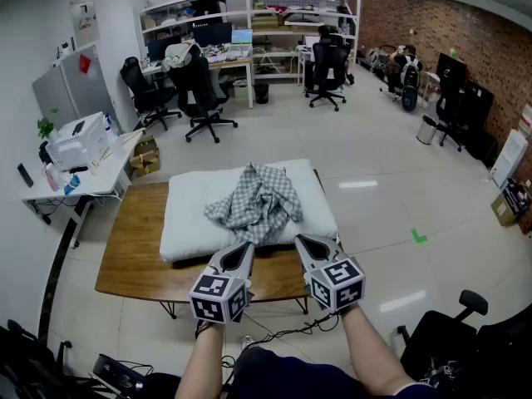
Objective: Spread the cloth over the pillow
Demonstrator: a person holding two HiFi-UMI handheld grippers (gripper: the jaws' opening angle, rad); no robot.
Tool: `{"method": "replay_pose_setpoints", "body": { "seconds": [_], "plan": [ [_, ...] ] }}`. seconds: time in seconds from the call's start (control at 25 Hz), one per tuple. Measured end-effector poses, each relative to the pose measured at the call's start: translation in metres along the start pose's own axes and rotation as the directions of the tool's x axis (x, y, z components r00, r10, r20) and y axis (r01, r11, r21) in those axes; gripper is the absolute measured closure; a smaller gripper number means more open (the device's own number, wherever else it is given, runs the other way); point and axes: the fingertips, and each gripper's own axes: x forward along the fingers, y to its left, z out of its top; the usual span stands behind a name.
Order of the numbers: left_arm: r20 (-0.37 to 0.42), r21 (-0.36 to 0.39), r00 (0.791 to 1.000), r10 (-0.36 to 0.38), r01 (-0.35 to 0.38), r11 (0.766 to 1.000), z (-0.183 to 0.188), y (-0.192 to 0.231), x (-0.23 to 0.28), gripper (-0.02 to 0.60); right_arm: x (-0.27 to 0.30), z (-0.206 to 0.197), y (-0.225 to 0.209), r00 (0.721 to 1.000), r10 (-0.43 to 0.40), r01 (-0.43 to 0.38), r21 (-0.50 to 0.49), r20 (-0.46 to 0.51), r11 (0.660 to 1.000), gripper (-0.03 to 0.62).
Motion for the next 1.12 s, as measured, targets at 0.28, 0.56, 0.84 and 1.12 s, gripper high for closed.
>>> {"method": "replay_pose_setpoints", "body": {
  "seconds": [0.28, 0.56, 0.84, 1.12],
  "plan": [
    [-0.026, 0.000, 0.999, -0.022, 0.022, 1.000, -0.001, 0.039, 0.020, 0.572, 0.045, -0.019, -0.011, 0.997, -0.058, 0.059, 0.015, -0.059, 0.998, 0.565],
    [-0.066, -0.002, 0.997, -0.049, 0.049, 0.999, -0.010, 0.072, 0.033, 0.572, 0.086, -0.052, -0.019, 0.983, -0.124, 0.130, 0.036, -0.135, 0.991, 0.438],
    [-0.131, -0.040, 0.989, -0.069, 0.065, 0.997, -0.041, 0.105, 0.048, 0.572, 0.120, -0.082, -0.021, 0.954, -0.219, 0.228, 0.021, -0.205, 0.973, 0.391],
    [-0.157, -0.079, 0.982, -0.100, 0.088, 0.993, -0.052, 0.090, 0.058, 0.572, 0.138, -0.111, -0.042, 0.924, -0.241, 0.258, 0.019, -0.296, 0.966, 0.392]
  ]
}}
